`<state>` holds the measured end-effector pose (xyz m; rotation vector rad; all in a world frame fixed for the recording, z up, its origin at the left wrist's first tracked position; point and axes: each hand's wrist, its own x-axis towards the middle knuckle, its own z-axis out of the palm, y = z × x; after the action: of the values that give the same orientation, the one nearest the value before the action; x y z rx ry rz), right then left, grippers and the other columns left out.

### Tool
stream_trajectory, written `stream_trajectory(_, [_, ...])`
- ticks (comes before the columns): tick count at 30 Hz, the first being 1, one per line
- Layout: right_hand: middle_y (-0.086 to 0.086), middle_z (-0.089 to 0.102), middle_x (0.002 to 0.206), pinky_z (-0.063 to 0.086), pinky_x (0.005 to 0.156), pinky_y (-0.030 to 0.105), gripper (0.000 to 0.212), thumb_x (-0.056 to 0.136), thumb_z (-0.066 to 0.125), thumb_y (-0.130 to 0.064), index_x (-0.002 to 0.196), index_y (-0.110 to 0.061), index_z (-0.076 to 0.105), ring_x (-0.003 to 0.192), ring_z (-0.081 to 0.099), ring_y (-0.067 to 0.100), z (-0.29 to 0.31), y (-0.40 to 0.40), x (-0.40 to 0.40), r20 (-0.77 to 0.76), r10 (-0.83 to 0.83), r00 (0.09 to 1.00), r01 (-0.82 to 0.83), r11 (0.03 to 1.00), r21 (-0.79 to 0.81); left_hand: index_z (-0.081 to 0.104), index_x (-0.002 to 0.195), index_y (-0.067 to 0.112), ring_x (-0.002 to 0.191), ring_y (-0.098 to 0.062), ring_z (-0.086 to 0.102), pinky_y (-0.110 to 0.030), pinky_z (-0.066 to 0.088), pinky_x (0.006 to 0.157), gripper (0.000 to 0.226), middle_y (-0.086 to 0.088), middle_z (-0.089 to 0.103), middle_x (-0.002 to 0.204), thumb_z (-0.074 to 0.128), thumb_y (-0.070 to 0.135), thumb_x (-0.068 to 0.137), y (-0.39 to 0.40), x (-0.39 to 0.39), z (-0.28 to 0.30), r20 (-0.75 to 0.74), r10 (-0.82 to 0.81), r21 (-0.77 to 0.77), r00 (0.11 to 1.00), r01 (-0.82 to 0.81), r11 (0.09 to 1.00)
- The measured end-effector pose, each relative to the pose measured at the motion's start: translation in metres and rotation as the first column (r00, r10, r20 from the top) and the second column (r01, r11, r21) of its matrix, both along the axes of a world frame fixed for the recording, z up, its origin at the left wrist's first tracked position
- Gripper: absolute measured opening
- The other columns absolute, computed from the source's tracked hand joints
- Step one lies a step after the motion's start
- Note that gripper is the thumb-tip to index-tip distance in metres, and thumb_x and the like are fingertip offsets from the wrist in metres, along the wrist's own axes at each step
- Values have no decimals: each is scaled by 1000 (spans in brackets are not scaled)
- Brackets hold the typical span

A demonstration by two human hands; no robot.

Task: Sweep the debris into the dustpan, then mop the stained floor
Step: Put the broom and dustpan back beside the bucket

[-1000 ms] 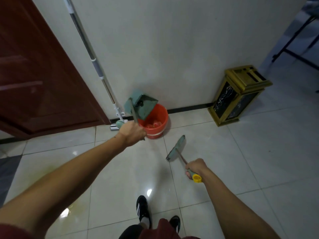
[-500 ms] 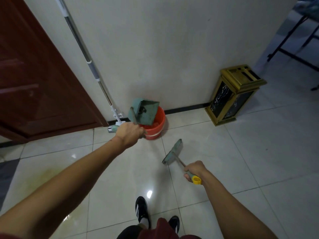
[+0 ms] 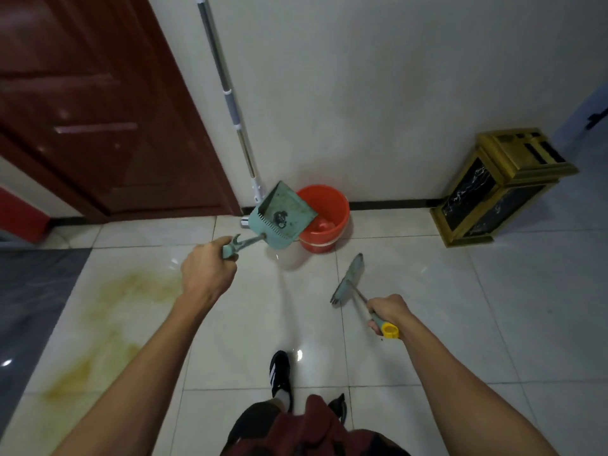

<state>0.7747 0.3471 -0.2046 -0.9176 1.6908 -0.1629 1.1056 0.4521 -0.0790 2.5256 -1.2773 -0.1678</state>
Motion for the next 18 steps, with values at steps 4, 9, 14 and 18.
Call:
stream_trajectory(4, [29, 63, 85, 48, 45, 31, 17, 80, 57, -7, 87, 8, 57, 45, 60, 30, -3, 6, 18, -29, 57, 998, -57, 998, 7, 71, 119, 33, 81, -37, 66, -39, 54, 70, 31, -11, 74, 90, 68, 26, 89, 33, 6, -16, -35, 35, 16, 999, -35, 999])
stream_trajectory(9, [34, 66, 91, 52, 49, 35, 18, 82, 55, -6, 89, 10, 58, 49, 63, 34, -7, 11, 26, -50, 68, 996, -67, 997, 27, 71, 120, 33, 76, -30, 64, -34, 53, 66, 31, -7, 74, 89, 68, 26, 90, 56, 7, -38, -105, 78, 90, 991, -68, 994])
stream_trajectory(14, [33, 64, 90, 50, 46, 33, 15, 83, 52, -3, 90, 10, 56, 47, 62, 33, 0, 9, 23, -55, 50, 997, -47, 997, 56, 70, 121, 36, 82, -32, 67, -37, 55, 72, 33, -7, 75, 94, 68, 27, 89, 50, -9, -68, -110, 45, 199, 993, -23, 980])
stream_trajectory(18, [29, 65, 68, 49, 45, 32, 21, 77, 55, -1, 92, 15, 57, 44, 61, 32, 5, 4, 14, -71, 59, 996, -54, 996, 67, 71, 112, 33, 80, -34, 67, -38, 56, 70, 24, -7, 74, 89, 64, 27, 90, 31, -26, -95, -113, -68, 294, 991, 98, 951])
